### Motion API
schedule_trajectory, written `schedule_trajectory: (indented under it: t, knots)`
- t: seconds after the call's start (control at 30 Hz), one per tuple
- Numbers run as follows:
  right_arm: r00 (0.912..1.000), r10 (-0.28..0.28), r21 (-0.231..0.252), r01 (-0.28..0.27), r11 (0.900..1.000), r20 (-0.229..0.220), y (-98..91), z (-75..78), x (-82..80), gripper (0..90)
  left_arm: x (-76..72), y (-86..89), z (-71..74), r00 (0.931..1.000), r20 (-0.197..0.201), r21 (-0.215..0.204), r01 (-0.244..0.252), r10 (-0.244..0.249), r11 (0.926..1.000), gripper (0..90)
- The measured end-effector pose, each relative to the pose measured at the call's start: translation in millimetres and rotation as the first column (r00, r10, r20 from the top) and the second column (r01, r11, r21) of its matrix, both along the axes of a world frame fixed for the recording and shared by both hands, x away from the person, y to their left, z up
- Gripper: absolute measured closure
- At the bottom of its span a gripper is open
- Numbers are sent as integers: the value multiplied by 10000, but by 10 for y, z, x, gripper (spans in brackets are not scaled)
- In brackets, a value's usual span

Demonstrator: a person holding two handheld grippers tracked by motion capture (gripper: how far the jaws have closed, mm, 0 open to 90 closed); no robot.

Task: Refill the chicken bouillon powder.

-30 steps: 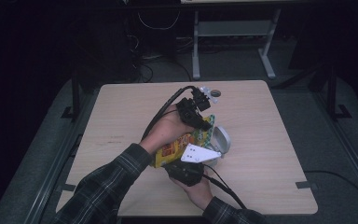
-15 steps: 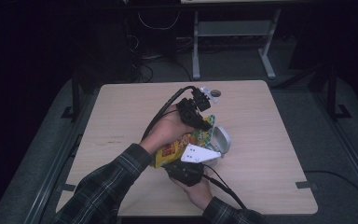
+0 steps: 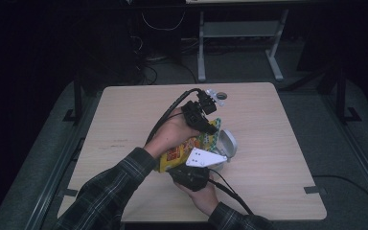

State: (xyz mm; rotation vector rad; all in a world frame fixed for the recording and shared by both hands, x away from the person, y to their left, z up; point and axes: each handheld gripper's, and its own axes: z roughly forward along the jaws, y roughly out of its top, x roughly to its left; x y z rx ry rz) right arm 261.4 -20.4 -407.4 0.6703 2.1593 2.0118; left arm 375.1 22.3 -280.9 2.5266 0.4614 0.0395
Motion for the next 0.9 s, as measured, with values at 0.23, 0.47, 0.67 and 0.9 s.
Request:
schedule_trajectory:
  t: [0.23, 0.47, 0.67, 0.9]
  knots:
    - [10000, 13, 27, -13, 10000, -17, -4, 1, 5, 900, -3, -8, -5, 10000, 12, 10, 5, -5, 10000, 897]
    - [10000, 20, 78, -19, 10000, -46, -7, 3, 8, 900, -4, -15, -8, 10000, 8, 3, -1, 1, 10000, 897]
    - [10000, 23, 86, -22, 10000, -51, -12, 7, 10, 900, -7, -20, -7, 10000, 4, -16, -2, 2, 10000, 897]
    - [10000, 15, 116, -14, 9999, -63, -13, 10, 10, 900, -8, -22, -8, 10000, 22, 12, 21, -21, 10000, 897]
